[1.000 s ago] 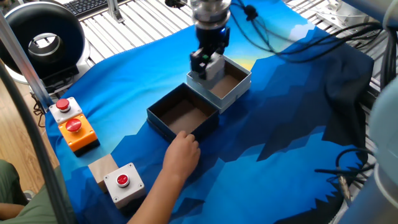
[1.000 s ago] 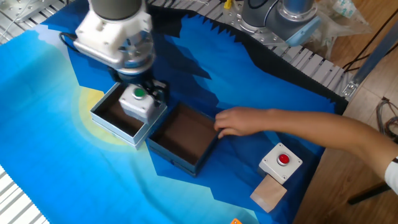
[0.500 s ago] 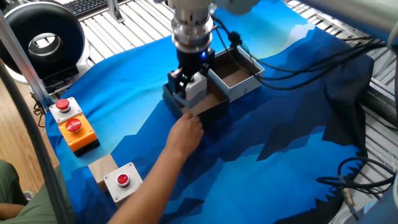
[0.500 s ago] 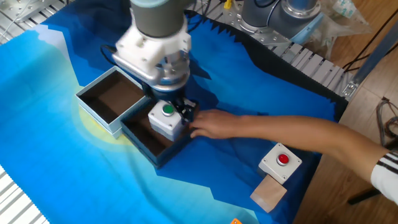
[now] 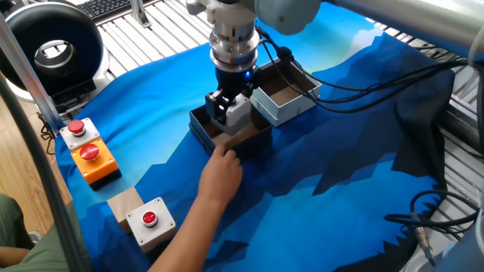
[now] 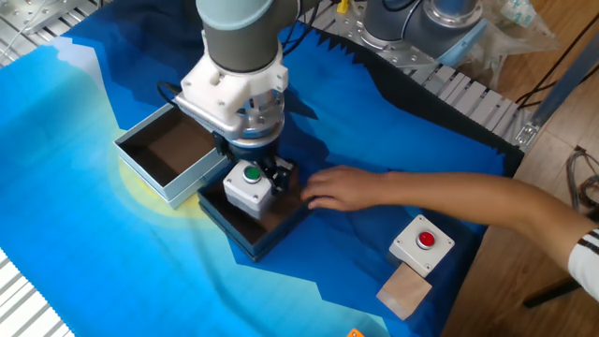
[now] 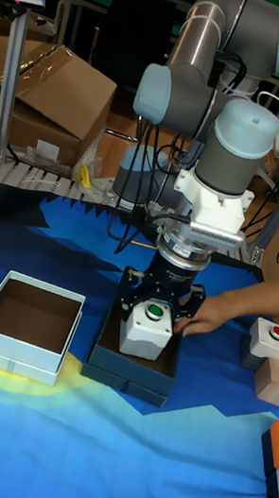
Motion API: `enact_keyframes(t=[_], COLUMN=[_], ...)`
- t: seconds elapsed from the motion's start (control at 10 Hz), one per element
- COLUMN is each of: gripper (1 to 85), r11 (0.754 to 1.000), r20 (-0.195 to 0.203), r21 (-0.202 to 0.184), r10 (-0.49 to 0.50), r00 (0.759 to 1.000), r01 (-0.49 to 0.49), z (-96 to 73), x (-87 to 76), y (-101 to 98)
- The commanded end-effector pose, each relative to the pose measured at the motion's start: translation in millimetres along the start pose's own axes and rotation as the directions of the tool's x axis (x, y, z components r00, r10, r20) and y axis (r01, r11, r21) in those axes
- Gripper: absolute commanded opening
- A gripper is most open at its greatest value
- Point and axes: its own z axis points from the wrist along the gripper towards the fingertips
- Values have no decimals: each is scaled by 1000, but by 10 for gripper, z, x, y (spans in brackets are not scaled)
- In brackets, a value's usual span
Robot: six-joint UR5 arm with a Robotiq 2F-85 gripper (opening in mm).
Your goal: Move an object from one box to another
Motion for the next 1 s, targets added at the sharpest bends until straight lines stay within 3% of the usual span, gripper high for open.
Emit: enact_keyframes(t=[0.0,0.1,0.3,0.4,0.7,0.8,0.9], gripper=[307,480,697,763,837,823,753], r11=[997,990,978,975,972,974,981], r20=[-2,-13,-30,-39,-40,-40,-34], r21=[18,37,-4,-44,-55,-56,-55], r10=[-70,-137,-209,-220,-232,-220,-187], r00=[998,990,977,975,972,975,982], r01=[70,137,209,218,230,218,185], z=[56,56,120,130,115,115,109], x=[-13,9,68,123,140,135,103], y=[-75,-143,-151,-85,-51,-49,-44])
